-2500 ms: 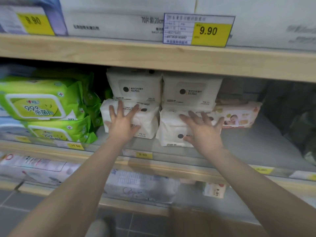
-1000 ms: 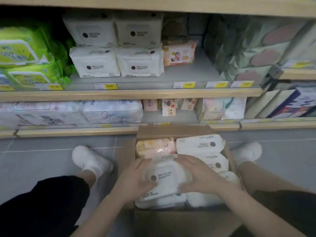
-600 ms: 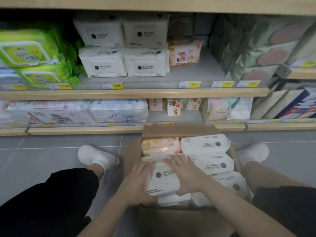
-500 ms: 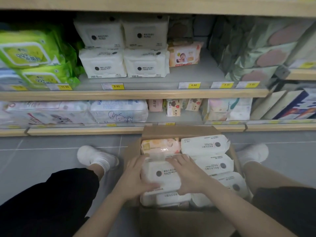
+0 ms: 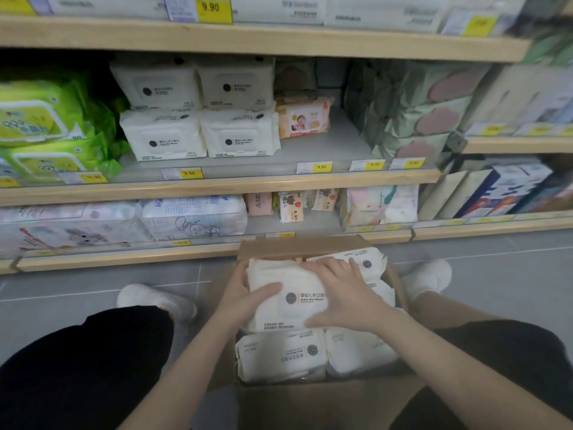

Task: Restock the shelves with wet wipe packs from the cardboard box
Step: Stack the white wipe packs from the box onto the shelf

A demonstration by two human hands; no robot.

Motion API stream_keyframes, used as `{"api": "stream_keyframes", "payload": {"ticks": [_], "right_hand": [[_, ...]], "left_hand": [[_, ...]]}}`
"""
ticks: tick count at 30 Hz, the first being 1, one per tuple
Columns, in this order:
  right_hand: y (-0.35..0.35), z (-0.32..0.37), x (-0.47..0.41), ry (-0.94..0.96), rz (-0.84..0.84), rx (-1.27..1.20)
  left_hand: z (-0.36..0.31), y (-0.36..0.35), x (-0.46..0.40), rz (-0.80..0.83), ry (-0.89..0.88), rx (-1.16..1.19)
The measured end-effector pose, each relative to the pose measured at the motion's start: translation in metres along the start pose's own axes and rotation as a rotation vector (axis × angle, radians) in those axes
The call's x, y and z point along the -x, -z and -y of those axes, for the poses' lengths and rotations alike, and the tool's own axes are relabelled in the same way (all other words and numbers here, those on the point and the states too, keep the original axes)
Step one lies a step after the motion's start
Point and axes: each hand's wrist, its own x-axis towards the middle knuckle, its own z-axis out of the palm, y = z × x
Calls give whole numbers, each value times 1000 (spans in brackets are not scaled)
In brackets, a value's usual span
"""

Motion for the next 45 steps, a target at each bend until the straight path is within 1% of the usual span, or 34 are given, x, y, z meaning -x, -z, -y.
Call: {"api": "stream_keyframes", "payload": {"ticks": [2,5,6,7,9,12,14,16,18,20,22,26,28,30,32,34,39,42,45], "right_hand": [[19,-1,-9,-81,101,-63],[45,-7,-24,-125,393,-263],[50,-9,-27,-123,458,-324],[54,-11,-28,-125,478,-361],[58,-16,-25,-152,430,-376],[58,-31,-16,-182,265,-291],[63,-49,-9,-224,134,-200],[70,-75,-2,-313,35,-152],[78,-105,6,-400,-34,-123],[86,-134,14,-489,-77,-76],[90,-158,22,-574,-95,-38],[87,-197,35,-669,-147,-18],[83,-209,40,-707,-156,-39],[78,-217,42,-725,-152,-65],[73,-222,40,-737,-140,-74],[70,-223,38,-750,-128,-82],[68,-223,35,-775,-119,-120],[66,-221,31,-773,-114,-124],[65,-220,29,-768,-124,-130]], "left_hand": [[-8,-4,1,58,-51,-63],[-23,-11,3,133,-154,-156],[-26,-13,4,145,-183,-171],[-29,-16,3,152,-206,-174],[-31,-22,-1,168,-238,-178],[-35,-38,-16,215,-274,-240],[-36,-51,-32,205,-281,-260],[-36,-66,-50,179,-259,-291],[-28,-80,-69,176,-283,-396],[-14,-95,-89,216,-319,-547],[5,-112,-108,288,-328,-709],[41,-146,-141,384,-307,-953],[52,-158,-151,381,-352,-1112],[55,-165,-156,333,-428,-1227],[54,-167,-159,300,-474,-1276],[56,-167,-158,268,-473,-1312],[64,-180,-153,149,-444,-1274],[65,-189,-150,143,-392,-1217],[68,-186,-153,169,-448,-1287]]}}
